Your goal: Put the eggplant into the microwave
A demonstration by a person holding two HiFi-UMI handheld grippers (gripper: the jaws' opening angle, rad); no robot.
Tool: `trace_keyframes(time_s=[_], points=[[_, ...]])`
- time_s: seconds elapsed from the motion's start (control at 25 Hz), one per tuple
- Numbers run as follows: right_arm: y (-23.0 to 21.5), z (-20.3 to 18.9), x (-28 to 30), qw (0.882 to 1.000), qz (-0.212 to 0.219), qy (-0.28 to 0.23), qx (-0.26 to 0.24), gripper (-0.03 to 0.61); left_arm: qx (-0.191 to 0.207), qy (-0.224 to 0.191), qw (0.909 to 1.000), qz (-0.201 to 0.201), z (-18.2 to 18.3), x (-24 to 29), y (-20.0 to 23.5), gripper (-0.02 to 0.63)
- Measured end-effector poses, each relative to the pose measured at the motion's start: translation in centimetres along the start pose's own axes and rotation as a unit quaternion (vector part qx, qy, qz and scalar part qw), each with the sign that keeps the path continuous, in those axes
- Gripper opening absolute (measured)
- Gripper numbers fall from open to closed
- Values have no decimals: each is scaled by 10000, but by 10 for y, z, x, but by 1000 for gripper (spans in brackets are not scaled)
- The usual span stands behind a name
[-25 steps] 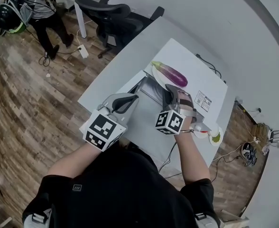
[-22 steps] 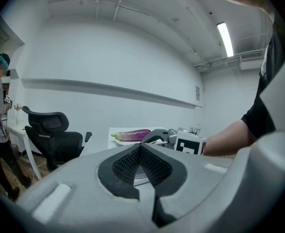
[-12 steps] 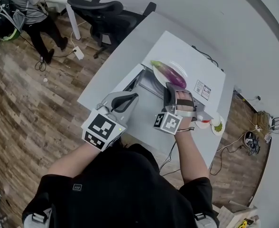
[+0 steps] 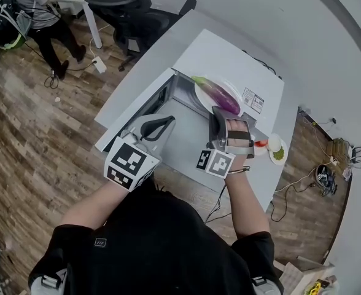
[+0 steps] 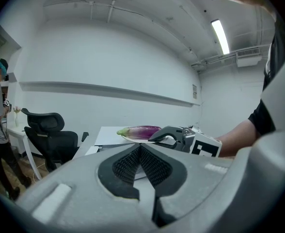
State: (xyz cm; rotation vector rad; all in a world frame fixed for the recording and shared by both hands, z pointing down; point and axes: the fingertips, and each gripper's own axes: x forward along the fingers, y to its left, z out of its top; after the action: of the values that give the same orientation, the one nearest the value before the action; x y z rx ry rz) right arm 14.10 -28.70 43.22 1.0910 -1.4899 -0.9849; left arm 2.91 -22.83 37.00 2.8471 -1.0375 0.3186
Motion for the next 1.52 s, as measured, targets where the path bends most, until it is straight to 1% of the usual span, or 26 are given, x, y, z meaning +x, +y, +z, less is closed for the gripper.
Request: trace_keyframes(time_s=[0.4,0.6,0.72,0.92,1.24,1.52], points=[[30,-19,-71,9995,153,-202,172,31,-36,123,9997,206,-20,-8,-51,9],[51,-24,-89,9994,166,-275,99,29,-16,155,9994,321,-33,-11,-60,9],[64,-25,-88,9993,211,-284,96,31,23,161,9994,311,-41,-10,-61,9],[79,-21,-74,9993,139,-330,90,31,137,109,9995,270,-52,0,-53,9],[114,-18,-50,9991,221,-342,124,31,144,87,9997,191,-79,20,-40,9],[133,-19,-26,9988,316,-298,221,31,102,131,9998,78,-95,44,-32,9]])
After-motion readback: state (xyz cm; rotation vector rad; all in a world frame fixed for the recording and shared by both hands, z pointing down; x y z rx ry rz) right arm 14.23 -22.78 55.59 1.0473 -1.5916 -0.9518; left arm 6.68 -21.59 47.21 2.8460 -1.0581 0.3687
